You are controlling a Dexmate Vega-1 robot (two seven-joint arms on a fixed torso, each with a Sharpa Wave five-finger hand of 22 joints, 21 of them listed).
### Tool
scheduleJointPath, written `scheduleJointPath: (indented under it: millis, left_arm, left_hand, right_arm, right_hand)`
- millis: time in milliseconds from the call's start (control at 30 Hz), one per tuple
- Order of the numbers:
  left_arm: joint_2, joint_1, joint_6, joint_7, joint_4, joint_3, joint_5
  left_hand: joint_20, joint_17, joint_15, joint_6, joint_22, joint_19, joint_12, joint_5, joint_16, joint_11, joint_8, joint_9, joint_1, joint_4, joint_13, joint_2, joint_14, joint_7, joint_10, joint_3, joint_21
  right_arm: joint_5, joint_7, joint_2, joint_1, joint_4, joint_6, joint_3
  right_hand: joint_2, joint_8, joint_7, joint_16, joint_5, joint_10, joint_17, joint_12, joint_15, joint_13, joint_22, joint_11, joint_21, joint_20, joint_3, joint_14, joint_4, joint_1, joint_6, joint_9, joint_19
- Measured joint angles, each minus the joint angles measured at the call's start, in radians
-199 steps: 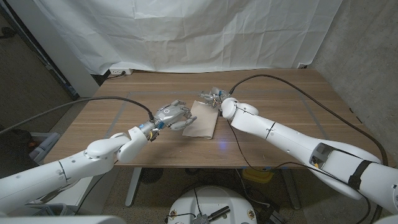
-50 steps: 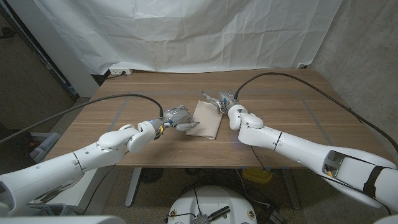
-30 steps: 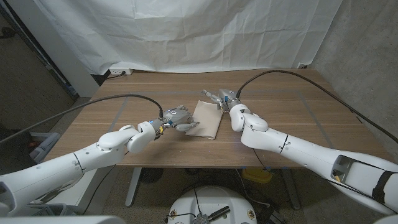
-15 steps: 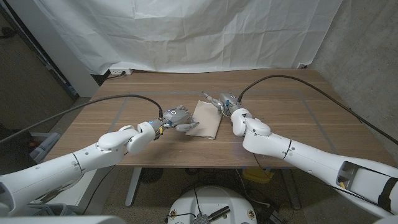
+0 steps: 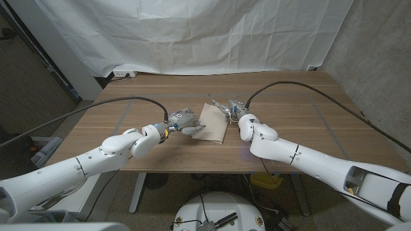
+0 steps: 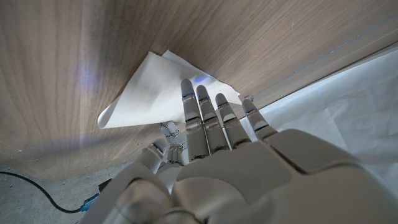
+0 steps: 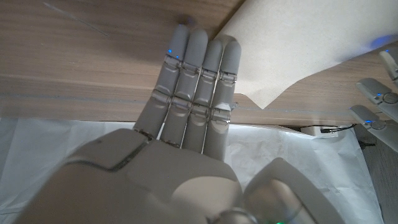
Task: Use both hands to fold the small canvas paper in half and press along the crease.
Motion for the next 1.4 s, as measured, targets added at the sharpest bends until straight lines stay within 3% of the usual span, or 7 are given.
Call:
scheduleJointPath:
  millis: [300, 833, 1400]
  left_arm:
    - [-0.011, -0.011, -0.011, -0.006, 0.019, 0.002, -0.002]
    - [-0.034, -0.034, -0.038, -0.010, 0.055, 0.011, -0.002]
    - [-0.039, -0.039, -0.045, -0.012, 0.062, 0.013, 0.000]
  left_hand:
    - [0.000, 0.000, 0.000, 0.000, 0.000, 0.000, 0.000, 0.000, 0.000, 0.000, -0.005, 0.000, 0.000, 0.000, 0.000, 0.000, 0.000, 0.000, 0.000, 0.000, 0.000]
    - [0.000, 0.000, 0.000, -0.004, 0.000, 0.000, 0.000, 0.000, 0.000, 0.000, -0.005, 0.000, 0.000, 0.000, 0.000, 0.000, 0.000, -0.004, 0.000, 0.000, 0.000]
    - [0.000, 0.000, 0.000, -0.004, 0.000, 0.000, 0.000, 0.000, 0.000, 0.000, -0.005, 0.000, 0.000, 0.000, 0.000, 0.000, 0.000, -0.004, 0.000, 0.000, 0.000]
  right_arm:
    - [0.001, 0.006, 0.007, 0.012, 0.023, 0.005, -0.013]
    - [-0.044, -0.016, -0.039, -0.011, -0.112, -0.009, -0.007]
    - [-0.033, -0.004, -0.050, -0.045, -0.162, 0.000, 0.004]
  right_hand:
    - [0.000, 0.000, 0.000, -0.011, 0.001, 0.003, -0.001, 0.000, 0.003, 0.000, 0.000, 0.003, -0.003, 0.000, 0.000, -0.003, 0.000, 0.000, 0.000, 0.000, 0.000]
    - [0.004, -0.007, 0.000, -0.019, 0.001, 0.003, 0.003, -0.007, 0.005, 0.003, -0.009, 0.002, -0.010, -0.004, 0.000, -0.006, 0.000, -0.004, 0.000, 0.000, -0.007]
    - [0.004, -0.017, 0.000, -0.019, 0.005, -0.003, 0.003, -0.012, 0.007, 0.003, -0.009, 0.006, -0.010, -0.002, -0.005, -0.007, -0.006, -0.004, 0.000, 0.000, -0.010]
